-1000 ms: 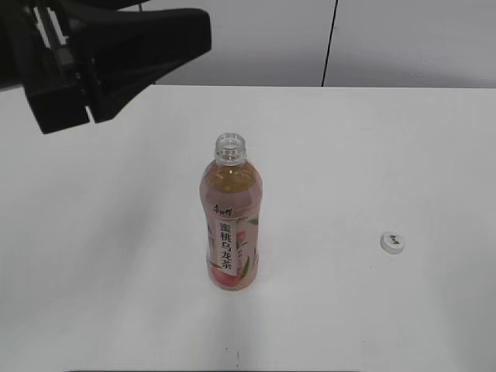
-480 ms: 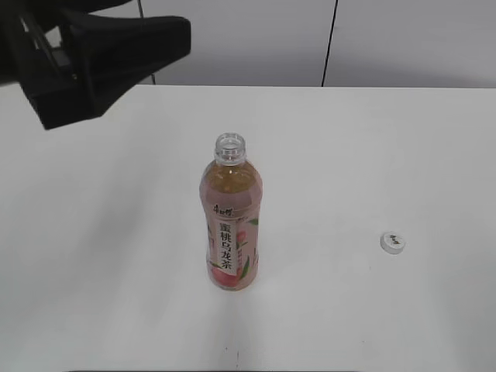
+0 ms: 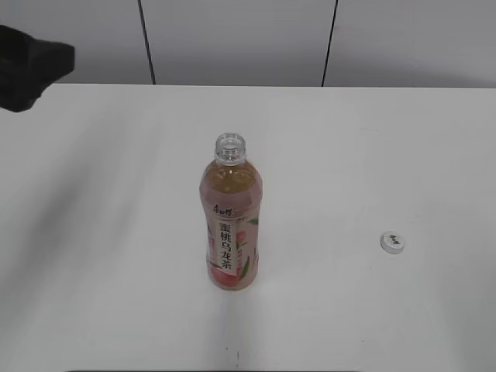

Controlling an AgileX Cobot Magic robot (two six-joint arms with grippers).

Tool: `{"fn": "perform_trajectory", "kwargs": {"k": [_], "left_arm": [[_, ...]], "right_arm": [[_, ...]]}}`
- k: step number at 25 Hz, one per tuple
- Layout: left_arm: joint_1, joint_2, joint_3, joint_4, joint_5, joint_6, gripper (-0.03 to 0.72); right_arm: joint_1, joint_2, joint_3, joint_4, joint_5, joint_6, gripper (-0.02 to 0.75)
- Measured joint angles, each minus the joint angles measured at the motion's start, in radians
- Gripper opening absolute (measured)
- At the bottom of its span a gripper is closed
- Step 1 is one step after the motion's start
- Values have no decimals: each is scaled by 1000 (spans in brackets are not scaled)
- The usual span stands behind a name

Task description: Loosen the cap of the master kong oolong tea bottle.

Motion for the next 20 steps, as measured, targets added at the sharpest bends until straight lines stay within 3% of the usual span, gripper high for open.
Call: {"fn": "perform_trajectory", "kwargs": {"k": [4,11,20], "left_arm": [[0,-14,0,-171,179,45,587],[0,-162,0,-591,446,439,545],[0,-596,1,-892,819,766,512]], "right_arm": [[0,0,0,0,0,0,524],[0,0,0,0,0,0,524],[0,0,0,-1,-1,0,524]]}}
